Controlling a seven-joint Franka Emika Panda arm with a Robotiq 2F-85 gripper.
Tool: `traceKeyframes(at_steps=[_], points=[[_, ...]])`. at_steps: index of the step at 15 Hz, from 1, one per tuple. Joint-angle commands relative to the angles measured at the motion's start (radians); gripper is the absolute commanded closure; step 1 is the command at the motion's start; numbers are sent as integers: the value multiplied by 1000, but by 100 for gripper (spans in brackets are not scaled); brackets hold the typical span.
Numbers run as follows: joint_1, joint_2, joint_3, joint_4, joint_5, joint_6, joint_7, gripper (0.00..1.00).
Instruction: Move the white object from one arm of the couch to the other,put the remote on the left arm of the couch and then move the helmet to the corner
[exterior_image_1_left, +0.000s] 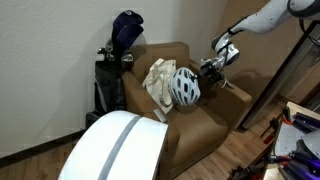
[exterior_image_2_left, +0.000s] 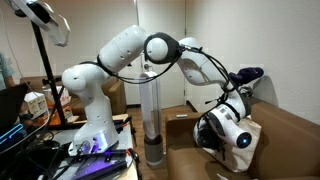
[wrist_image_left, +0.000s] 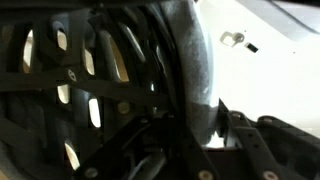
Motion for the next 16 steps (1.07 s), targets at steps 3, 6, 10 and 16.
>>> traceKeyframes(at_steps=[3,6,10,16], points=[[12,28,-61,18,266,132,-92,89],[9,24,-106,-14,399,192,-154,89],[33,53,-161,5,450,171,-134,65],[54,58,-141,6,647,278,-246,89]])
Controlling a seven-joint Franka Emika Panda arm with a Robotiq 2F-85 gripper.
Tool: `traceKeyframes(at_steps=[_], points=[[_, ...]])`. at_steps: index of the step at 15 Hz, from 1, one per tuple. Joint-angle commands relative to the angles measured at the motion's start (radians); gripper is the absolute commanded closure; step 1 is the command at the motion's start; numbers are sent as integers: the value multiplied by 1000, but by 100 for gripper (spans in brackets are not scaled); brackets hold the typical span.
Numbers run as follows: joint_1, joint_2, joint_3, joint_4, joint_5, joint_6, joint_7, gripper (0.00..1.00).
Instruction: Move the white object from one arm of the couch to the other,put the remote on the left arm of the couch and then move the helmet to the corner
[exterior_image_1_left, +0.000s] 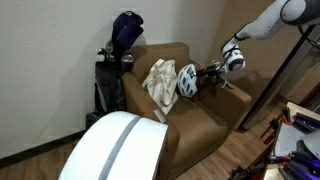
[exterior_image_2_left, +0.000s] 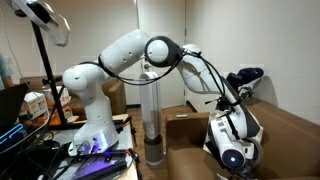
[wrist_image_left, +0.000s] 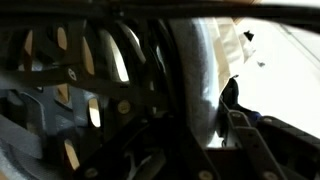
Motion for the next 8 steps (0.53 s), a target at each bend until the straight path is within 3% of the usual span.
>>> traceKeyframes(at_steps=[1,8], points=[[22,7,2,15,213,75,-120,89],[86,108,-55,109,650,187,-366,89]])
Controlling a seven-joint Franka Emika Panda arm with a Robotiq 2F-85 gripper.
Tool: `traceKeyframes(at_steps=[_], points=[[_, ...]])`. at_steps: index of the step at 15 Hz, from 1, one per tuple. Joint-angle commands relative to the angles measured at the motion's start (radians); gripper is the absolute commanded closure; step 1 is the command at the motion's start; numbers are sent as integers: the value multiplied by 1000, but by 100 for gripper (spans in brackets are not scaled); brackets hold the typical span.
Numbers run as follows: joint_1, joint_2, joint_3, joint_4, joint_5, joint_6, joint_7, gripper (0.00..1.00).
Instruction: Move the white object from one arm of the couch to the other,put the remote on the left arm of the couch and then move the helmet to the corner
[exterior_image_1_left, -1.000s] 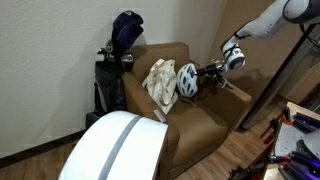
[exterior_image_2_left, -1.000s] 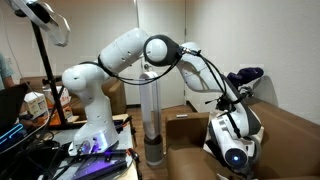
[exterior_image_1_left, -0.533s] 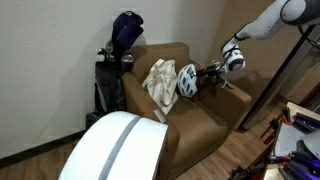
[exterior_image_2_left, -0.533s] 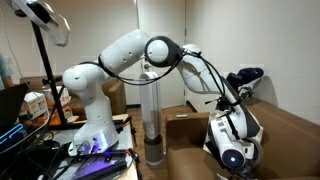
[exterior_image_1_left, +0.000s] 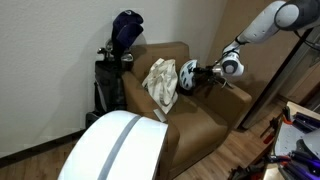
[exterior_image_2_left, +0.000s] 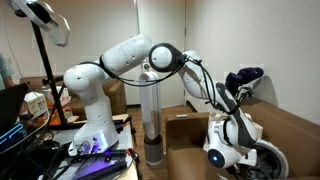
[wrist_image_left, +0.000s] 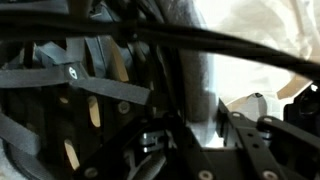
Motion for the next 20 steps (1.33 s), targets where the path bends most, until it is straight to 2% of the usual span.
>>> traceKeyframes(at_steps=[1,3,8,12,13,16,18,20], points=[[52,40,-41,45,155,71,-76,89],[88,43,-61,44,141,115,-36,89],[164,49,-106,71,188,280,-74,90],[198,46,-115,70,88,358,37,90],[185,40,-98,52,-19,314,148,90],[147,58,-83,70,-116,200,231,90],[124,74,-79,91,-103,134,202,90],[110,86,-76,110,-40,116,152,90]])
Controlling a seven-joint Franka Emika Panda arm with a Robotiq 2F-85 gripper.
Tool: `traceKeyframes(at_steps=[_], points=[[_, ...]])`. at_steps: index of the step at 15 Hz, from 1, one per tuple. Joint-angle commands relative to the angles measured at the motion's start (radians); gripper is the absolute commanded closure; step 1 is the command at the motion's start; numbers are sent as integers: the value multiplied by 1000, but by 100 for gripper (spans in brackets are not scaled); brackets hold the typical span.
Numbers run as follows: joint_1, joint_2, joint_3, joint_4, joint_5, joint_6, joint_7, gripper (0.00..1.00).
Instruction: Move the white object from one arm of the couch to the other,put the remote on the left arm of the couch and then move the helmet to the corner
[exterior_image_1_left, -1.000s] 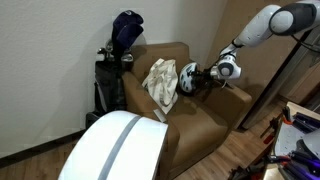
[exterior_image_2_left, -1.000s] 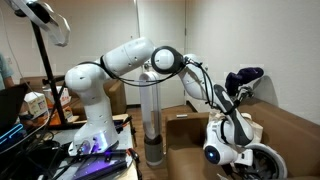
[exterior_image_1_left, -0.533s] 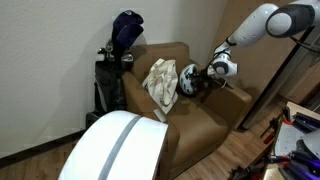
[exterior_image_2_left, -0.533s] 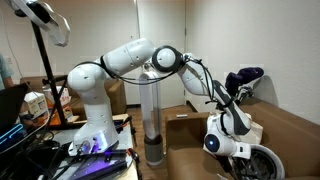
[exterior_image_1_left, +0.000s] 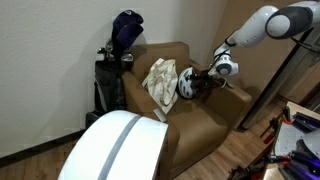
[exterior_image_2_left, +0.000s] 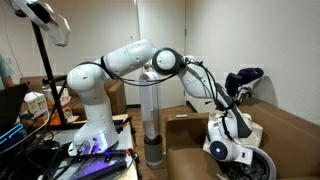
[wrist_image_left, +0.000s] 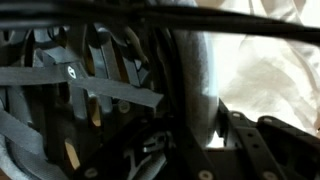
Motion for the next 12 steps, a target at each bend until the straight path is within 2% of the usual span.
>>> traceKeyframes(at_steps=[1,4,5,6,8,9,11,12], points=[[-33,20,7,48,85,-9,-81,90],[-2,16,-24,48,147,103,-128,90],[-5,16,-22,42,55,51,-56,90],[-11,20,-4,37,79,37,-67,65],[-9,21,-6,37,68,43,-67,65],[-10,21,-7,37,64,43,-67,89],[-6,14,9,33,250,122,-159,89],[-4,16,11,35,323,117,-198,89]])
